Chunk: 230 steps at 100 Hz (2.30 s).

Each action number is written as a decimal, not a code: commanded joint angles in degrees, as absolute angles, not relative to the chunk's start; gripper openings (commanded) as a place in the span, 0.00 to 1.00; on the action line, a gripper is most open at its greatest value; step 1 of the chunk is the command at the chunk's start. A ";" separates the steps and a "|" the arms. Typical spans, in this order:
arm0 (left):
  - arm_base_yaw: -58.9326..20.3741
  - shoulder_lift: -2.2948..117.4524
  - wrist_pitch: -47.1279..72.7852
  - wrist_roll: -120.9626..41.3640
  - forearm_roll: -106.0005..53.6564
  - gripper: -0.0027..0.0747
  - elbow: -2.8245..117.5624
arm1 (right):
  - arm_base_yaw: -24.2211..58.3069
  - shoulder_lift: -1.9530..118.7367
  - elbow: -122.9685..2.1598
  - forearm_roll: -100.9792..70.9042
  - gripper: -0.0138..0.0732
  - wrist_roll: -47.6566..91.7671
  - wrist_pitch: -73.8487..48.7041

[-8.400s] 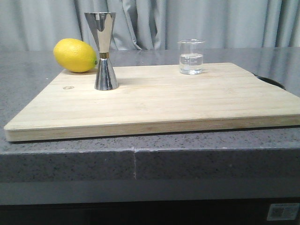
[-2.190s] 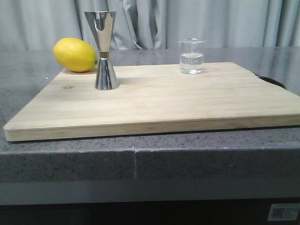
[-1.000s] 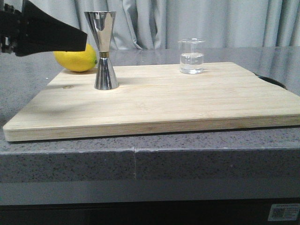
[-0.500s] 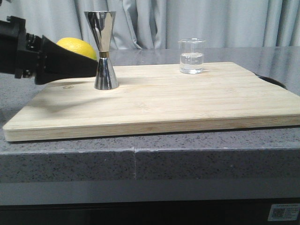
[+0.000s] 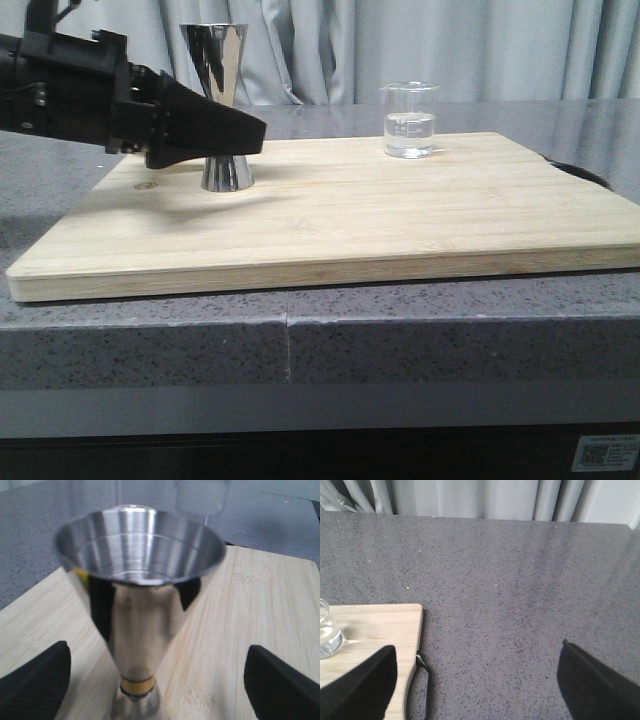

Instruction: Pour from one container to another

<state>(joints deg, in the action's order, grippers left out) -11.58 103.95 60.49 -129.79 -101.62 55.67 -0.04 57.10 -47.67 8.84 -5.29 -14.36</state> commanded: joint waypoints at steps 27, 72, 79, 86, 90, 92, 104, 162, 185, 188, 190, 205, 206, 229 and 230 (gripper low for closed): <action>-12.09 102.64 63.49 -129.41 -106.07 0.75 58.53 | -0.31 57.11 -49.86 9.69 0.84 -4.99 -8.92; -12.09 102.64 63.49 -129.41 -106.07 0.33 58.77 | -0.31 57.20 -49.86 9.69 0.84 -4.99 -8.19; -12.09 102.64 63.49 -129.41 -106.07 0.28 58.77 | -0.31 57.20 -49.86 9.69 0.84 -4.99 -8.19; -12.09 102.64 63.49 -129.41 -106.07 0.24 58.77 | -0.31 57.20 -49.86 9.69 0.84 -4.99 -8.19; -12.09 102.64 63.49 -129.41 -106.07 0.22 58.77 | -0.31 57.20 -49.86 9.69 0.84 -4.99 -8.15; -12.09 102.64 63.64 -129.41 -106.07 0.21 58.77 | -0.31 57.20 -49.86 9.69 0.84 -4.99 -8.04; -12.09 102.64 64.89 -129.41 -106.07 0.16 58.77 | -0.09 57.20 -49.86 9.69 0.84 -4.99 -7.16; -12.97 102.11 70.74 -129.06 -104.87 0.02 58.90 | 5.92 64.44 -48.86 9.71 0.83 -4.99 0.79; -14.70 100.30 69.29 -127.17 -104.03 0.02 58.90 | 9.08 67.42 -44.49 9.71 0.83 -4.99 12.75; -14.80 100.19 69.18 -126.65 -104.03 0.02 58.90 | 9.44 67.67 -43.66 9.71 0.83 -4.99 14.28; -14.79 100.21 69.18 -126.25 -104.03 0.02 58.90 | 9.70 67.97 -43.03 9.71 0.83 -4.99 15.48; -15.13 100.21 69.18 -125.47 -103.79 0.02 58.90 | 10.69 68.98 -38.19 9.80 0.83 -5.11 24.57; -15.13 100.21 69.18 -125.32 -103.79 0.02 58.90 | 10.66 69.11 -37.69 9.80 0.83 -5.11 25.59; -15.99 100.21 68.74 -122.44 -99.94 0.02 61.23 | 10.80 72.95 -32.77 11.23 0.83 -7.75 36.46; -16.04 100.21 68.74 -122.29 -99.68 0.02 61.52 | 10.80 73.13 -32.77 11.49 0.83 -7.96 36.69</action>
<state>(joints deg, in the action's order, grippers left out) -15.20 103.35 65.11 -124.34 -97.65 58.68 10.74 72.60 -32.16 10.16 -6.29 28.36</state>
